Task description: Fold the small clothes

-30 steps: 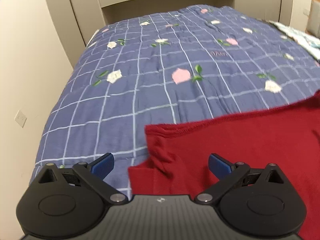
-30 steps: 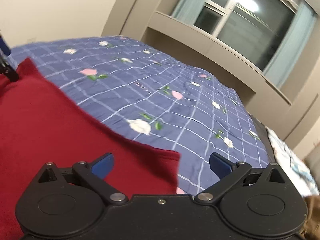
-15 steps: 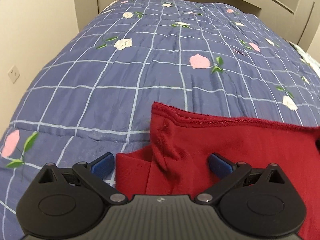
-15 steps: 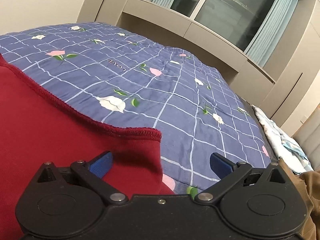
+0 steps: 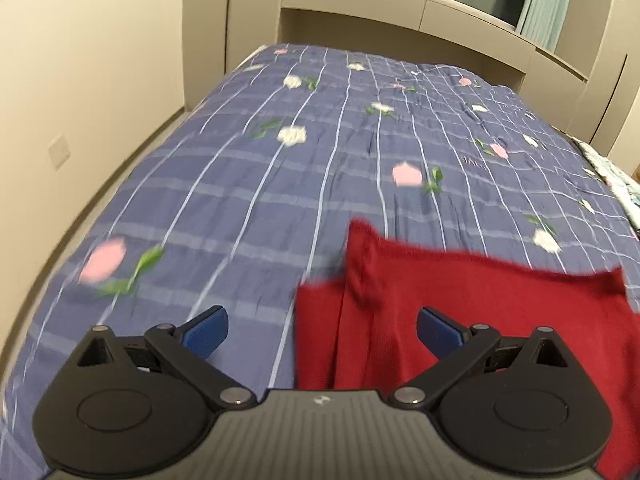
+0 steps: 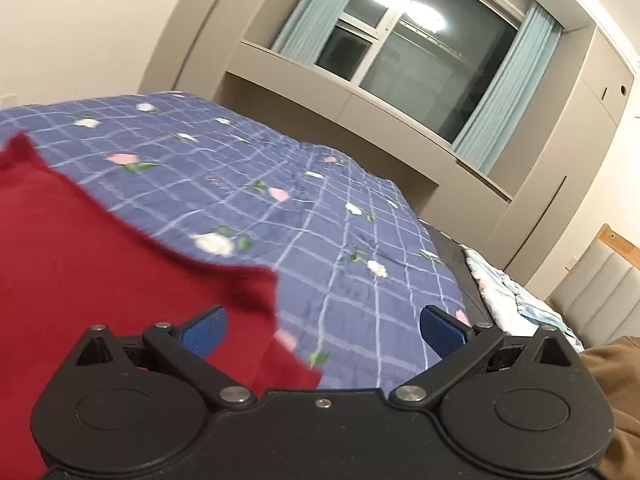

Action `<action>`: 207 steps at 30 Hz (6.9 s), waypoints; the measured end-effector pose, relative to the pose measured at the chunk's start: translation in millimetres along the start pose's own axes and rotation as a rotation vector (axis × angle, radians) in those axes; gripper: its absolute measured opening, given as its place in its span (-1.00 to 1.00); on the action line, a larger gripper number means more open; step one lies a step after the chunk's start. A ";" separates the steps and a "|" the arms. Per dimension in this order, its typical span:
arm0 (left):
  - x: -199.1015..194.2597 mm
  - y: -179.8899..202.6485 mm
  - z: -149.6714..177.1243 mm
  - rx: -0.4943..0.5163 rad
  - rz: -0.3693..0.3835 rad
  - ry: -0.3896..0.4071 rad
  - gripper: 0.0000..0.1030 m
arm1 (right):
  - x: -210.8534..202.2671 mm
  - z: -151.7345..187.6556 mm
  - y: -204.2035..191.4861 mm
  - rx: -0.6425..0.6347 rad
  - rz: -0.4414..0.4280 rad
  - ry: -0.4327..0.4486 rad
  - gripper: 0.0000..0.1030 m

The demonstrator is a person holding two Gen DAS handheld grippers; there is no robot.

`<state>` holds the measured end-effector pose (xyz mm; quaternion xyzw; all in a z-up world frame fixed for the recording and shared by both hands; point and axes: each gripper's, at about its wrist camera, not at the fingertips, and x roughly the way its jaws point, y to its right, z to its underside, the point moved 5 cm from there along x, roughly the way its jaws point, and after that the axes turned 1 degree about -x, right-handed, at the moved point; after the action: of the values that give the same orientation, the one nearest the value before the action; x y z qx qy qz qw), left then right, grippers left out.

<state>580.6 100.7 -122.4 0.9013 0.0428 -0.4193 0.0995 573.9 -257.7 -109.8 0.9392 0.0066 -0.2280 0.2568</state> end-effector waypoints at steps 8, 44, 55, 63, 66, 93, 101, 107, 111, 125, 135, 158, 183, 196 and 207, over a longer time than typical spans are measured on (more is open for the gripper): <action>-19.9 -20.6 80.3 -0.055 -0.047 -0.083 0.99 | -53.6 55.7 -37.0 -0.006 -0.030 -0.123 0.99; -92.0 0.5 118.3 -0.129 -0.053 -0.089 0.99 | -180.9 91.3 -97.0 0.303 -0.109 -0.166 0.99; -97.9 -14.9 152.3 -0.201 -0.056 -0.130 0.99 | -177.4 100.3 -102.9 0.309 -0.112 -0.193 0.99; -98.8 -15.5 149.9 -0.224 -0.047 -0.105 0.99 | -174.9 102.6 -99.2 0.340 -0.128 -0.199 0.99; -93.5 -12.1 144.2 -0.229 -0.036 -0.087 0.99 | -173.0 100.0 -96.3 0.351 -0.140 -0.188 0.99; -44.1 -24.3 111.6 -0.367 0.030 0.032 0.97 | -40.3 4.3 -154.8 0.011 -0.158 0.017 0.99; -45.7 -26.3 112.6 -0.415 0.126 0.062 0.08 | -44.5 5.7 -163.1 -0.039 -0.110 0.065 0.99; -39.7 -23.9 114.2 -0.422 0.141 0.060 0.38 | -44.9 8.0 -162.2 -0.022 -0.120 0.066 0.99; -36.8 -21.5 112.5 -0.424 0.143 0.055 0.41 | -44.6 8.9 -162.4 -0.017 -0.122 0.068 0.99; -33.6 -28.7 115.7 -0.536 0.114 0.029 -0.38 | -44.3 10.4 -158.9 0.006 -0.137 0.069 0.99; -38.9 -22.0 111.3 -0.547 0.091 0.053 -0.77 | -43.4 10.0 -156.9 0.019 -0.147 0.068 0.99; -108.2 215.8 34.7 0.098 0.527 0.237 -0.85 | -122.6 72.5 -56.6 0.280 -0.261 0.052 0.99; -69.4 302.3 96.8 0.291 0.553 -0.049 0.36 | -128.8 123.4 -37.0 0.403 -0.305 -0.076 0.99; -85.7 228.2 82.2 0.196 0.253 -0.008 0.95 | -125.8 123.7 -35.4 0.418 -0.314 -0.088 0.99; -94.6 198.0 80.6 0.153 0.198 0.014 0.99 | -126.4 125.4 -32.8 0.431 -0.297 -0.090 0.99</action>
<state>491.1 -109.4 -72.4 0.9091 -0.0779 -0.4031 0.0712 403.1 -276.9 -166.8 0.9498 0.0844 -0.3008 0.0146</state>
